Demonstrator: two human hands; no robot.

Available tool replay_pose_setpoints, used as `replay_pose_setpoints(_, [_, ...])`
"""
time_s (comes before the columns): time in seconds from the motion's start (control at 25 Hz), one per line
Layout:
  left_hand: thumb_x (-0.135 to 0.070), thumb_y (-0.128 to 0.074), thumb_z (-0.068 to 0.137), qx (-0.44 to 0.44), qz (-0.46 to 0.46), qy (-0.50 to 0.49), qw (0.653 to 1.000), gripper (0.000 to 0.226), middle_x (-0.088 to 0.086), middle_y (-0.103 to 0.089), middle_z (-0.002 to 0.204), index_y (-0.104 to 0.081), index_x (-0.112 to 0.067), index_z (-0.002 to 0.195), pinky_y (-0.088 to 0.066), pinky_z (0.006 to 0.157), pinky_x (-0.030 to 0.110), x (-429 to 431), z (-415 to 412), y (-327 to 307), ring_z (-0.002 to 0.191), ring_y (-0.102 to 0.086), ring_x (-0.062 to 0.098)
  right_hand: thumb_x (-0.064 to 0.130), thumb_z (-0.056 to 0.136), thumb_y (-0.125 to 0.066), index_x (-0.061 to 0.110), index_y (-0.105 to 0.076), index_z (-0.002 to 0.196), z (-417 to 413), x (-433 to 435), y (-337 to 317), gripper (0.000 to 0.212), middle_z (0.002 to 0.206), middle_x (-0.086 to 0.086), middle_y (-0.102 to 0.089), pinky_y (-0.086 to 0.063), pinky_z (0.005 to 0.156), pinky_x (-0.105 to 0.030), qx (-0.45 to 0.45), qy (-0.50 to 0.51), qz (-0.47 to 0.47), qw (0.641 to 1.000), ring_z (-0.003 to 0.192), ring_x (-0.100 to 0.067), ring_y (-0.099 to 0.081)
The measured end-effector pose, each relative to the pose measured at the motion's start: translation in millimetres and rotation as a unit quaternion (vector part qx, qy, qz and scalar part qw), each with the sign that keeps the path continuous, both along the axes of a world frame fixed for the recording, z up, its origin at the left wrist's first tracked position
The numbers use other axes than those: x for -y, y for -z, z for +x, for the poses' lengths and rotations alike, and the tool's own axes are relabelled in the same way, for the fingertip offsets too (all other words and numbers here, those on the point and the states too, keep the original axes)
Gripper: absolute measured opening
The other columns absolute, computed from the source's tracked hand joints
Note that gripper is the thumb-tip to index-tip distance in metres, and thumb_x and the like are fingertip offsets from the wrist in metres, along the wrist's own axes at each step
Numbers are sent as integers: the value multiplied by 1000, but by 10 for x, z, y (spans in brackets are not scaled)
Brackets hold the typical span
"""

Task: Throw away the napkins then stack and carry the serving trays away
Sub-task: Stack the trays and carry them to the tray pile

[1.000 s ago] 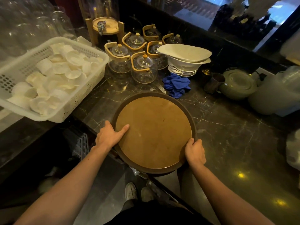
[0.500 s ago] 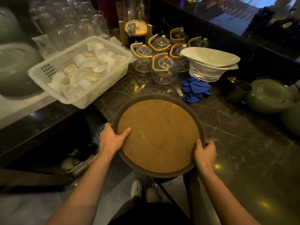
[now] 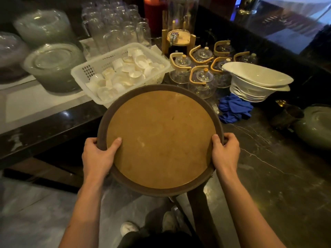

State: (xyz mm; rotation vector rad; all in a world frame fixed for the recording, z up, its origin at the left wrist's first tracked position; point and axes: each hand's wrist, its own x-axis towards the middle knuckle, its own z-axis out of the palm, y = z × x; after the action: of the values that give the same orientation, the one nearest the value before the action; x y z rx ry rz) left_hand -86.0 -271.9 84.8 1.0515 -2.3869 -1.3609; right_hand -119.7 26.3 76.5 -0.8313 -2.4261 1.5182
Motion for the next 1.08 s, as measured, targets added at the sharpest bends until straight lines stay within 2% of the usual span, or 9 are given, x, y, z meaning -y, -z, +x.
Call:
replay_pose_setpoints(0.2, [-48, -79, 72, -27, 8, -46, 999, 71, 11, -59, 121, -49, -9, 124, -48, 81, 43, 438, 240, -153, 108, -58, 31, 31, 96, -55, 20, -54, 116, -57, 466, -238, 23, 101, 2, -59, -52, 87, -43, -13, -48, -12, 999, 97, -18, -59])
replay_pose_setpoints(0.32, [-50, -81, 69, -47, 15, -76, 996, 73, 9, -61, 119, -50, -10, 122, -52, 85, 47, 802, 419, -202, 105, -60, 29, 31, 96, -56, 25, -52, 105, -46, 880, -329, 12, 93, 4, -59, -54, 85, -44, -28, -78, -16, 996, 90, -17, -61])
replay_pose_setpoints(0.52, [-53, -82, 64, -69, 19, -133, 989, 78, 10, -61, 119, -52, -11, 122, -52, 86, 47, 1489, 748, -276, 105, -60, 29, 31, 95, -56, 27, -53, 96, 60, 1657, -422, 5, 91, 1, -61, -53, 81, -46, -39, -126, -24, 991, 86, -18, -61])
replay_pose_setpoints(0.64, [-47, -82, 68, -86, 22, -167, 982, 75, 11, -60, 121, -51, -9, 124, -51, 81, 43, 1925, 996, -327, 106, -60, 29, 31, 95, -57, 31, -49, 88, 157, 2165, -459, 10, 89, 2, -60, -51, 78, -41, -45, -157, -23, 986, 85, -18, -60])
replay_pose_setpoints(0.8, [-44, -83, 69, -101, 32, -207, 973, 73, 10, -60, 121, -50, -10, 125, -50, 79, 40, 2403, 1330, -351, 105, -60, 27, 30, 94, -57, 24, -52, 95, 264, 2761, -472, 8, 88, 3, -61, -51, 81, -42, -45, -190, -20, 981, 86, -18, -60])
replay_pose_setpoints(0.88, [-43, -83, 70, -102, 38, -225, 968, 74, 10, -60, 121, -49, -10, 126, -50, 80, 41, 2634, 1511, -335, 103, -60, 26, 30, 94, -58, 22, -54, 97, 328, 3042, -464, 9, 92, 0, -63, -48, 78, -38, -41, -203, -16, 978, 86, -18, -60])
replay_pose_setpoints(0.96, [-44, -83, 69, -92, 35, -244, 965, 75, 9, -60, 120, -49, -10, 126, -52, 82, 44, 2854, 1690, -315, 103, -60, 26, 30, 94, -58, 20, -56, 99, 411, 3312, -444, 11, 94, -2, -63, -44, 76, -34, -43, -221, -15, 974, 86, -18, -59])
replay_pose_setpoints(1.08, [-47, -82, 67, -85, 29, -262, 961, 74, 9, -60, 116, -49, -12, 124, -53, 84, 51, 3135, 1892, -291, 102, -61, 29, 29, 94, -58, 14, -59, 107, 521, 3653, -393, 21, 98, -5, -64, -46, 79, -36, -46, -244, -10, 969, 89, -21, -61])
